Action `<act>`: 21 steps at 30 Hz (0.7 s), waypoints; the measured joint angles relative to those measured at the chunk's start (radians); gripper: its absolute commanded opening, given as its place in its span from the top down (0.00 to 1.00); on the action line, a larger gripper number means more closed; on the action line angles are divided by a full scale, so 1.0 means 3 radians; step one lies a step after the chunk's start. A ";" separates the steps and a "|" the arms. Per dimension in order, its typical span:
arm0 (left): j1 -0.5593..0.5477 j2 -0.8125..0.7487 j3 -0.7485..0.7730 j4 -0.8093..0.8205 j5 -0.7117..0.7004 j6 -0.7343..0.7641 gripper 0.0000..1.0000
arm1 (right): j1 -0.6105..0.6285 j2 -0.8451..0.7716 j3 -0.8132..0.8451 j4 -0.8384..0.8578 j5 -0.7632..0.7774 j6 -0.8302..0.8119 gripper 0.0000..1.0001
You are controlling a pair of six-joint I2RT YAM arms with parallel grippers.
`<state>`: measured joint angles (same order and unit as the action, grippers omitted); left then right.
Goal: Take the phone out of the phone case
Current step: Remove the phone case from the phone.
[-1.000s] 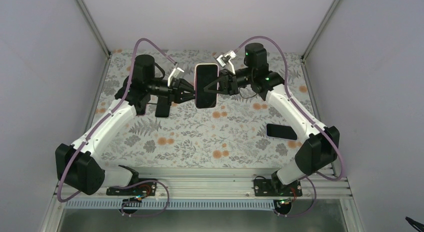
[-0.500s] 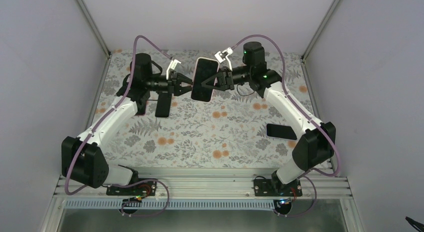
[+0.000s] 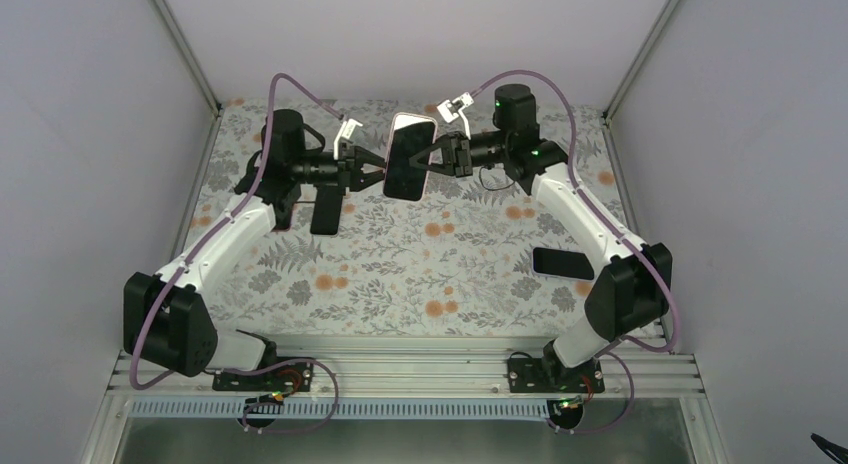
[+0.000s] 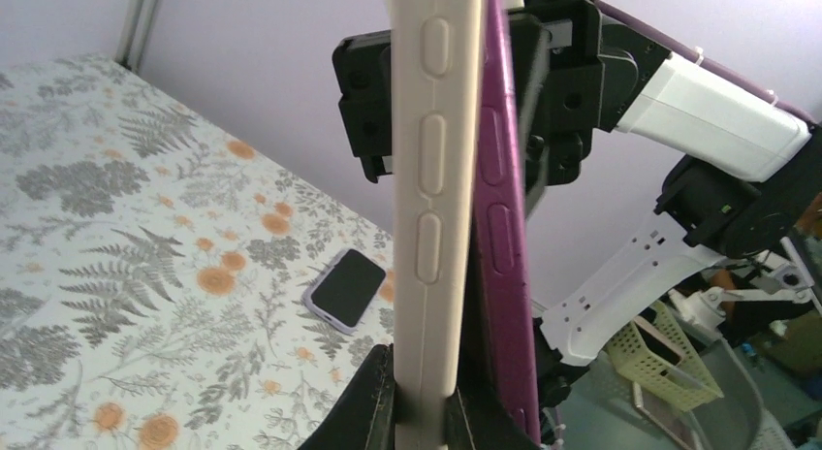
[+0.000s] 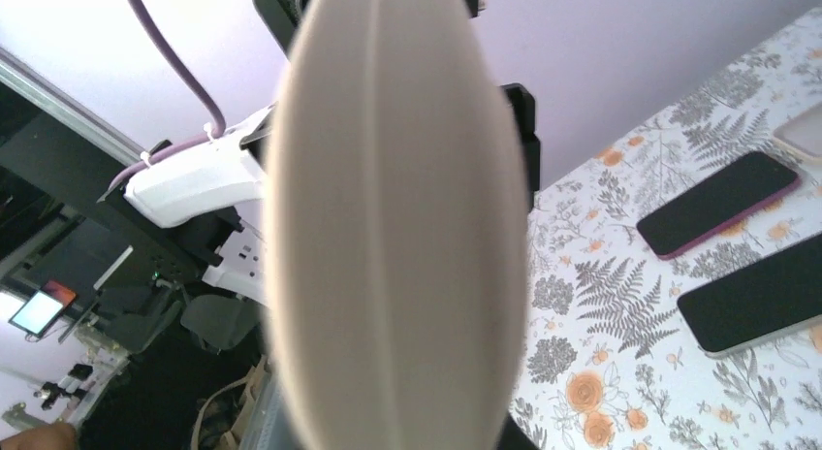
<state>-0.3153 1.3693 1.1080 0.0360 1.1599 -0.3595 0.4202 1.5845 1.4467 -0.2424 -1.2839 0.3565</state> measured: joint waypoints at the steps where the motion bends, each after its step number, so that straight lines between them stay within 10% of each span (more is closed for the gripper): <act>1: -0.0003 -0.0003 -0.0010 0.0004 -0.0001 -0.0008 0.98 | -0.0011 0.0000 -0.0014 0.0018 0.0001 -0.0011 0.96; 15: -0.0100 0.0014 -0.0103 0.0122 0.0018 -0.0074 0.64 | -0.0031 -0.0019 -0.0184 0.0234 -0.0262 0.0037 0.96; 21: -0.0122 0.0052 -0.0095 0.0145 0.0132 -0.0076 0.72 | -0.0028 -0.0019 -0.0184 0.0216 -0.0366 0.0034 0.96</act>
<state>-0.3519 1.3849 1.0794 0.0795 1.1995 -0.3824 0.4118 1.5787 1.3914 -0.1776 -1.3937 0.3668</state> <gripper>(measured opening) 0.351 0.081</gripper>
